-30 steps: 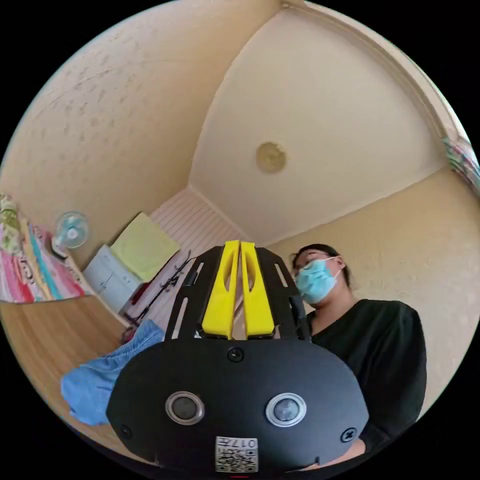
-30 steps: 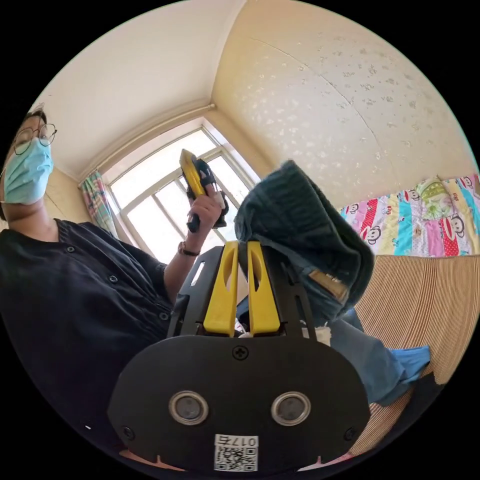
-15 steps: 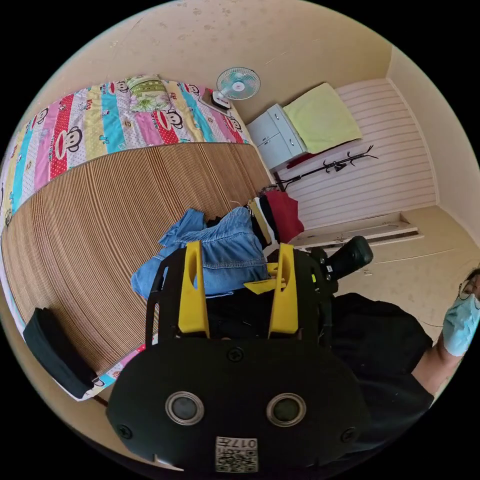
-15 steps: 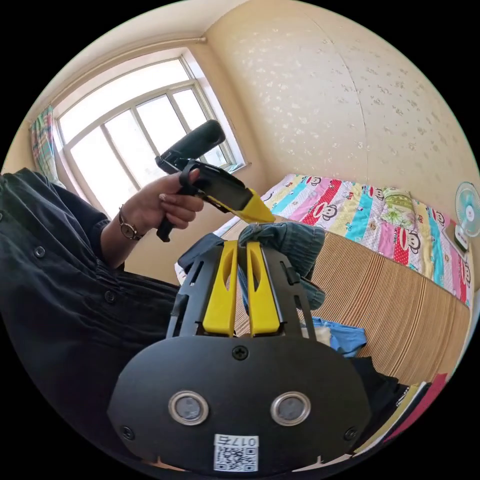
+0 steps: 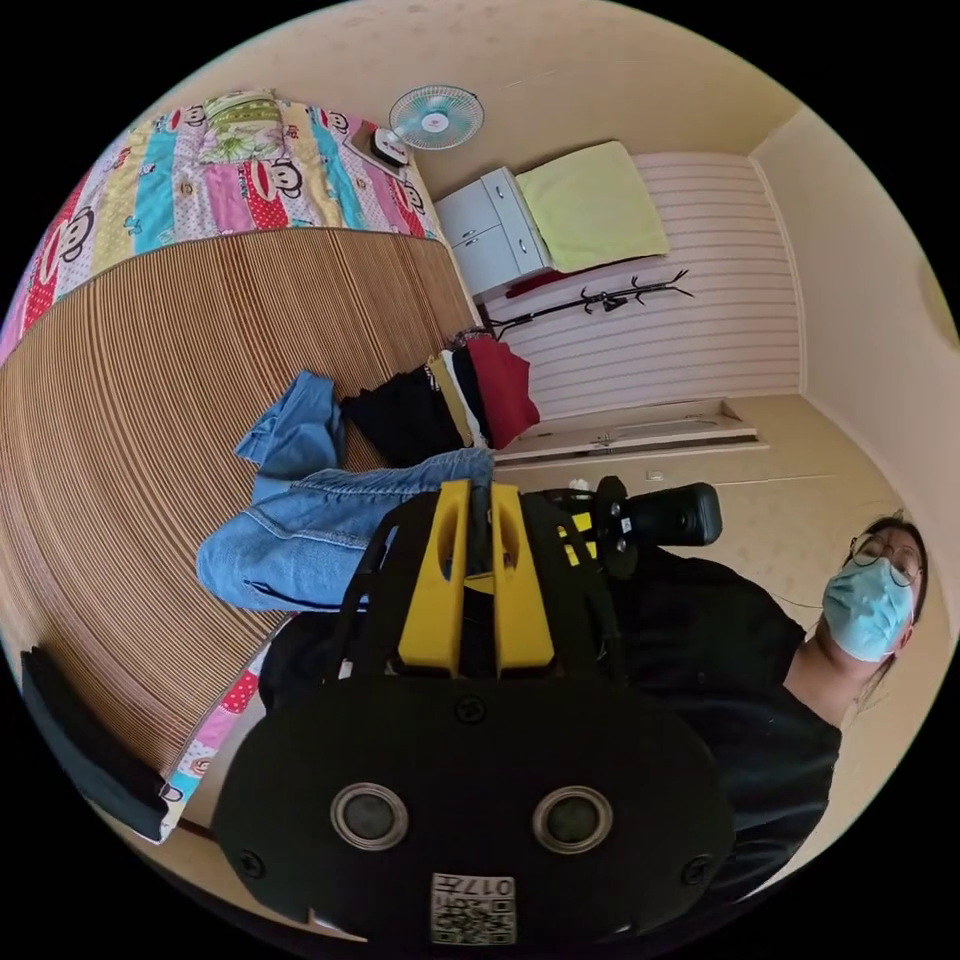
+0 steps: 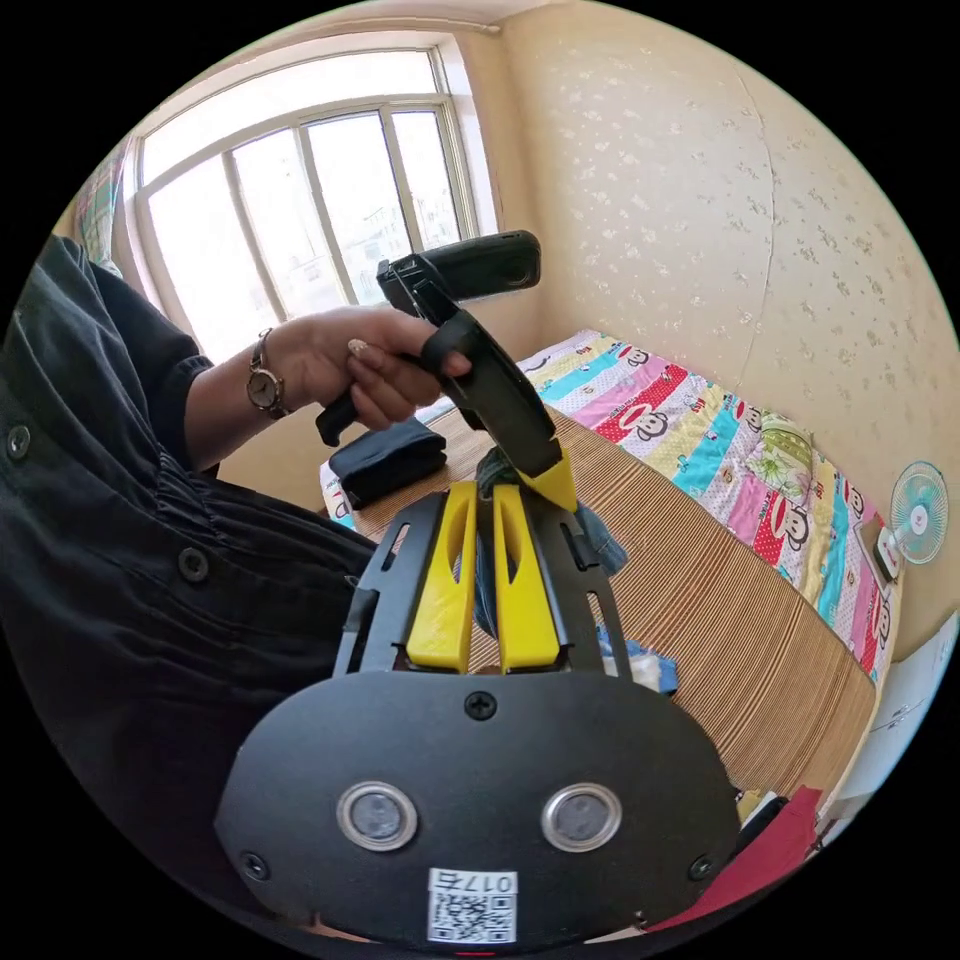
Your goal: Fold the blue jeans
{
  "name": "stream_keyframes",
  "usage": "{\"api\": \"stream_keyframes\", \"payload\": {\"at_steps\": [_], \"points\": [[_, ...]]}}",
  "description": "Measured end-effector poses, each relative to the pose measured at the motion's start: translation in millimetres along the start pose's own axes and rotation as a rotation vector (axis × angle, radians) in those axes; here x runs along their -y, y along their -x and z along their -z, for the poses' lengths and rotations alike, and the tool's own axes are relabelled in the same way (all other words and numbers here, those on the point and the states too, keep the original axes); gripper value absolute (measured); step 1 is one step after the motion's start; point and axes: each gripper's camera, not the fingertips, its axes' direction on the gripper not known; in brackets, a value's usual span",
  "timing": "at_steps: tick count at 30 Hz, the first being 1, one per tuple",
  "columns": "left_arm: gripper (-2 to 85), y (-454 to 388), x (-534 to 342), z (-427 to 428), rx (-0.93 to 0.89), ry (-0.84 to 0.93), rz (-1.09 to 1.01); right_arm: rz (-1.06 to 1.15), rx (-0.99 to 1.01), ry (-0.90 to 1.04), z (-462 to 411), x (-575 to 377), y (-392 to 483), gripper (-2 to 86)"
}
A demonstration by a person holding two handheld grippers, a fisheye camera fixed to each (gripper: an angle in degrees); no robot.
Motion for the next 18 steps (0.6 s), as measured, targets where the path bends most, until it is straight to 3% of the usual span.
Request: {"api": "stream_keyframes", "payload": {"at_steps": [7,12,18], "points": [[3.8,20.6,-40.8,83.4,-0.501,-0.21,-0.178,-0.098,0.04,-0.175,75.1,-18.2,-33.8,2.4],[3.6,7.0,-65.0,110.6,-0.867,-0.297,-0.463,-0.147,0.393,-0.44,133.4,-39.0,-78.5,2.2],[3.5,-33.3,-73.5,149.0,-0.935,-0.233,-0.77,-0.208,0.844,-0.64,160.1,-61.0,-136.9,2.1]]}}
